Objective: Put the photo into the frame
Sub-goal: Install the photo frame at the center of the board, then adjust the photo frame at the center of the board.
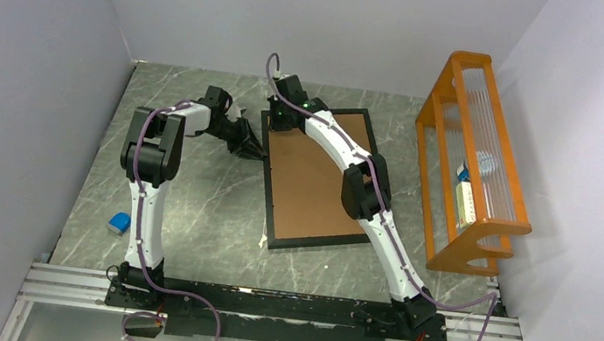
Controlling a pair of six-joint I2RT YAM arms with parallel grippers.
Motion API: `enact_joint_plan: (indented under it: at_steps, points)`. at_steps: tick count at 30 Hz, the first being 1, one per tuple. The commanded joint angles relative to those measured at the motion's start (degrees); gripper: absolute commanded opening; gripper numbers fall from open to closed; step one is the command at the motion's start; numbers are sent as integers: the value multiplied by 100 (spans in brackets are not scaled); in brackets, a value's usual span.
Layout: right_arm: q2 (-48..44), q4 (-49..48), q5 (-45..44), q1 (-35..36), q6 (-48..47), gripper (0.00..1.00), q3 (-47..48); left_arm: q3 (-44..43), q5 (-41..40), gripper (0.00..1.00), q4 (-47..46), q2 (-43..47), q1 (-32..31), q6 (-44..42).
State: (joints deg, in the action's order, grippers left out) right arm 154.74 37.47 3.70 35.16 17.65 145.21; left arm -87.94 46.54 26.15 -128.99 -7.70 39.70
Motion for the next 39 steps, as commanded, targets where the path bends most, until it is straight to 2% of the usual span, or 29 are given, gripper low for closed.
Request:
enact_joint_plan:
  at_steps: [1, 5, 7, 11, 13, 16, 20, 23, 25, 27, 32, 39]
  points:
    - [257, 1711, -1006, -402, 359, 0, -650, 311, -1068, 26, 535, -272, -100, -323]
    - [-317, 1410, -1362, -464, 479, 0, -732, 276, -1067, 26, 605, -220, -100, -373]
    - [-594, 1226, -1310, -459, 369, 0, -696, 236, -1078, 26, 659, -187, -100, -409]
    - [-1516, 561, -1076, -456, 216, 1, -1264, 135, -976, 29, 693, -102, -99, -414]
    - [-1970, 453, -1243, -460, 210, 9, -1463, 58, -888, 34, 682, -47, -100, -394]
    - [-2562, 550, -1770, -489, 67, 35, -1723, 0, -759, 43, 558, 31, -100, -303]
    - [-3156, 1066, -2437, -674, -105, 58, -2288, -129, -493, 50, 434, 47, -100, -147]
    - [-3572, 1234, -2799, -936, -140, 75, -3111, -165, -399, 59, 285, 82, -108, -124]
    - [-3927, 1106, -2782, -1119, -164, 86, -3780, -211, -483, 65, 295, 86, -113, -158]
    - [-4304, 890, -2628, -1297, -201, 93, -4392, -240, -567, 68, 299, 84, -117, -182]
    - [-4714, 544, -1986, -1667, -231, 97, -5255, -56, -879, 70, 210, 193, -126, -128]
    - [-4693, 296, -1758, -1952, 105, 99, -5962, 251, -1058, 70, -7, 405, -161, -60]
